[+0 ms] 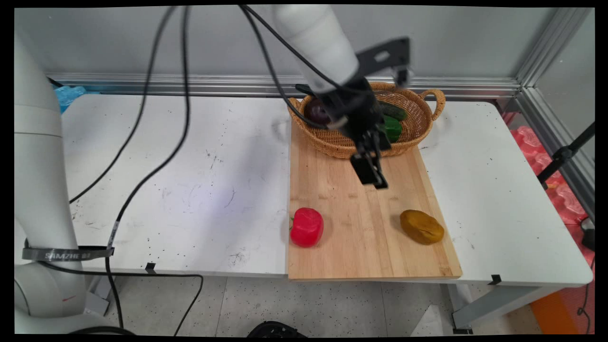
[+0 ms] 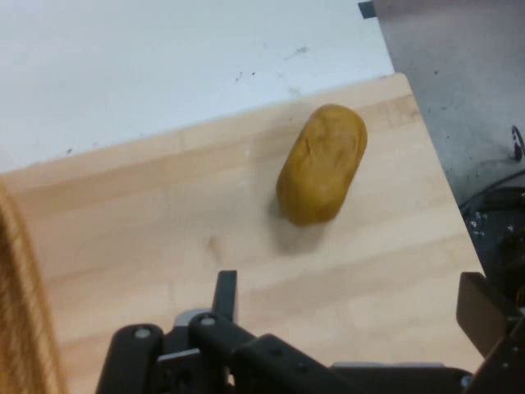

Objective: Pick up the potato from the cutting board

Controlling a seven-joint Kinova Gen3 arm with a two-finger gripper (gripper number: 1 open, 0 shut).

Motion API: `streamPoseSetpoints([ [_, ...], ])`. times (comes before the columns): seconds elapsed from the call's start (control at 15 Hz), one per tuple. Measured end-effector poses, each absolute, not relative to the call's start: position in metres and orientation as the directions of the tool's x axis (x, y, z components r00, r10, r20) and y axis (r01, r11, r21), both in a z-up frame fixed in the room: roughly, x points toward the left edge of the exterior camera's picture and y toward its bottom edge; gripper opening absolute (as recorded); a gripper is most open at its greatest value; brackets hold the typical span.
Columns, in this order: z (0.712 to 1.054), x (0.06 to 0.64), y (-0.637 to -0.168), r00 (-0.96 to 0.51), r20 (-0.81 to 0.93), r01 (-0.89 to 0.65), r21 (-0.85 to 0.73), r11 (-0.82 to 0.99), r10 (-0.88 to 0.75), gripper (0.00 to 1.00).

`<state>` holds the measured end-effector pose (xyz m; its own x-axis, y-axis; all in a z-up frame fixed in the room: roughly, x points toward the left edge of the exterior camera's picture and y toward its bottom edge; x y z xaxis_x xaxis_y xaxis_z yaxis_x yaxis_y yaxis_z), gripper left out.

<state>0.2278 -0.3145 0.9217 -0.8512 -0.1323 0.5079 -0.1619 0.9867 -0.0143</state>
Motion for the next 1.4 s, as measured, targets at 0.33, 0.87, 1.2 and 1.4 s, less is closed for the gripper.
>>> streamPoseSetpoints([
  [0.33,0.877,0.178,-0.329,-0.870,0.487,-0.099,-0.026,0.995,-0.074,1.00],
  [0.87,0.820,0.129,-0.349,-0.898,0.441,-0.012,-0.029,1.000,0.002,1.00],
  [1.2,0.794,0.108,-0.360,-0.908,0.418,0.031,-0.026,0.999,0.039,1.00],
  [1.4,0.786,0.102,-0.363,-0.909,0.412,0.052,-0.023,0.998,0.057,1.00],
])
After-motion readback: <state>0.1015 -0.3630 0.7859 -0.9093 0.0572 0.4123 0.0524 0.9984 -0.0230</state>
